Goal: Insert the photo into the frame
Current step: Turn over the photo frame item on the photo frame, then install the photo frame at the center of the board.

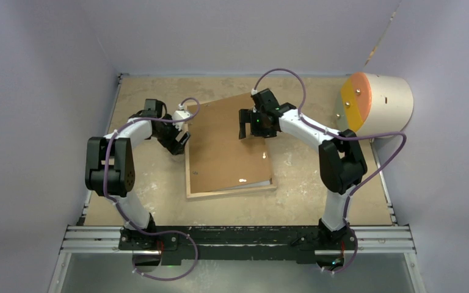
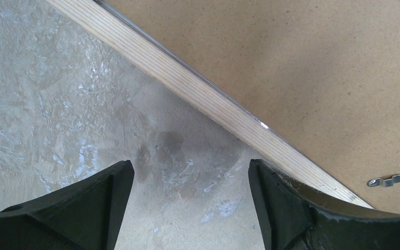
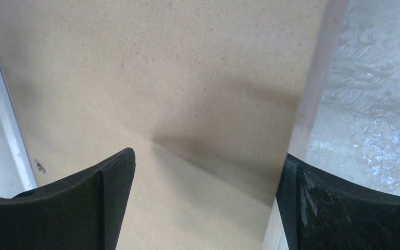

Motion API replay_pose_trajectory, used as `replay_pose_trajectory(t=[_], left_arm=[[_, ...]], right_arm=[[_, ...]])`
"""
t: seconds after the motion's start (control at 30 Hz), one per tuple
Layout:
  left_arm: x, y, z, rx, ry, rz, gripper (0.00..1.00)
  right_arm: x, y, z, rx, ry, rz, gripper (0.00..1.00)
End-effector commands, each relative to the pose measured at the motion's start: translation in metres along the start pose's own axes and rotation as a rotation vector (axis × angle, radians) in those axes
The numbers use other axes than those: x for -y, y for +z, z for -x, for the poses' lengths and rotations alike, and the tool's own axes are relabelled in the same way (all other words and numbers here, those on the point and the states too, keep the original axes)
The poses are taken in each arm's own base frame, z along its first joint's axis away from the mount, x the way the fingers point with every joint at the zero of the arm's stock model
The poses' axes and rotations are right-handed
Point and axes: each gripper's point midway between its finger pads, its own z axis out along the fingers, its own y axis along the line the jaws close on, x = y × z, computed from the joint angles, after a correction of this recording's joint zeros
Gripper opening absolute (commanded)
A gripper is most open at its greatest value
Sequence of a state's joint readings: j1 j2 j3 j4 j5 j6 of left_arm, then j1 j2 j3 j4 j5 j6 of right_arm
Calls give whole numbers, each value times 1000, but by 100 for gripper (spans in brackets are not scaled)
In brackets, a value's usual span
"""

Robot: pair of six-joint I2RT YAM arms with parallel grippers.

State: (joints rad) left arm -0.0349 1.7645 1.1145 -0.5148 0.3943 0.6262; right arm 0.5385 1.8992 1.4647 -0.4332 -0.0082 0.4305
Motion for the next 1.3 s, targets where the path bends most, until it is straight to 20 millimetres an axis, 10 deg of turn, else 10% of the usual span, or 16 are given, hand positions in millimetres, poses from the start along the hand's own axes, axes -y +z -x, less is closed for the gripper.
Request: replay_pose_trajectory(t=[0.0, 0.53, 0.83, 1.07, 1.27], left_arm=[[-5, -16, 18, 62, 37, 13, 85], [-3, -17, 19, 62, 29, 0, 85], [26, -16, 15, 97, -54, -160, 84], [42, -10, -3, 80, -71, -203, 77], [46, -1, -13, 59, -84, -222, 69]], right_arm=[[-15, -26, 12, 19, 37, 185, 99], [-1, -38, 34, 133, 22, 123, 99], [-81, -45, 10, 125, 46, 485, 98], [-145, -34, -40, 113, -11, 574, 52], [-185, -12, -79, 29, -61, 632, 45]])
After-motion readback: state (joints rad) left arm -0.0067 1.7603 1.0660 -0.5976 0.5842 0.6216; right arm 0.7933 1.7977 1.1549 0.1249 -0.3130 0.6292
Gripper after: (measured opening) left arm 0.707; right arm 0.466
